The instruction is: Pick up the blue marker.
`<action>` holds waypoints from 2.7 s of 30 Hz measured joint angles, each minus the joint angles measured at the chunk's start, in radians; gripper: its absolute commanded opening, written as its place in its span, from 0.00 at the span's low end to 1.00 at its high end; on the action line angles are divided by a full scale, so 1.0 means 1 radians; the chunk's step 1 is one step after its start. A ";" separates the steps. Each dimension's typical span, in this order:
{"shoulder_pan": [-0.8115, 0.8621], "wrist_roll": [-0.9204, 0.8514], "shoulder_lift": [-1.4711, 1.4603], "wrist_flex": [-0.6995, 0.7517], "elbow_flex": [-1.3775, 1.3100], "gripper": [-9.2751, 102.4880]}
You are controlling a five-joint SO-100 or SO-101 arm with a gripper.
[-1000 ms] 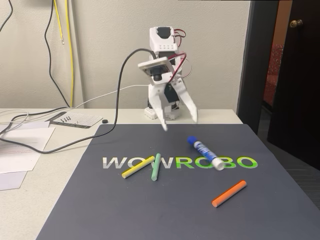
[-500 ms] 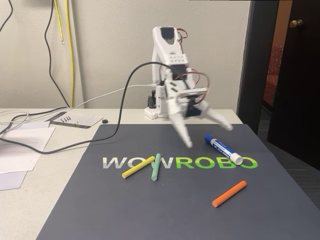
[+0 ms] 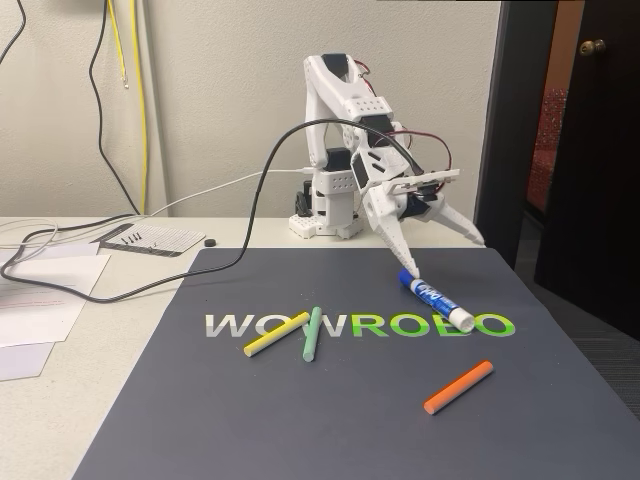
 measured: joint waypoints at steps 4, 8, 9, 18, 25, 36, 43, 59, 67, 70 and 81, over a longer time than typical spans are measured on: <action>0.021 0.067 0.029 0.224 -0.058 0.52; 0.021 0.117 0.000 0.374 -0.149 0.52; 0.021 0.124 -0.026 0.396 -0.178 0.52; 0.021 0.106 -0.324 0.502 -0.523 0.48; 0.038 0.078 -0.546 0.765 -0.948 0.46; 0.046 -0.017 -0.566 0.776 -0.982 0.44; 0.091 -0.103 -0.563 0.561 -0.811 0.44; 0.245 -0.314 -0.500 0.453 -0.793 0.41; 0.327 -0.333 -0.480 0.411 -0.721 0.41; 0.364 -0.336 -0.476 0.367 -0.670 0.41; 0.428 -0.396 -0.483 0.284 -0.655 0.41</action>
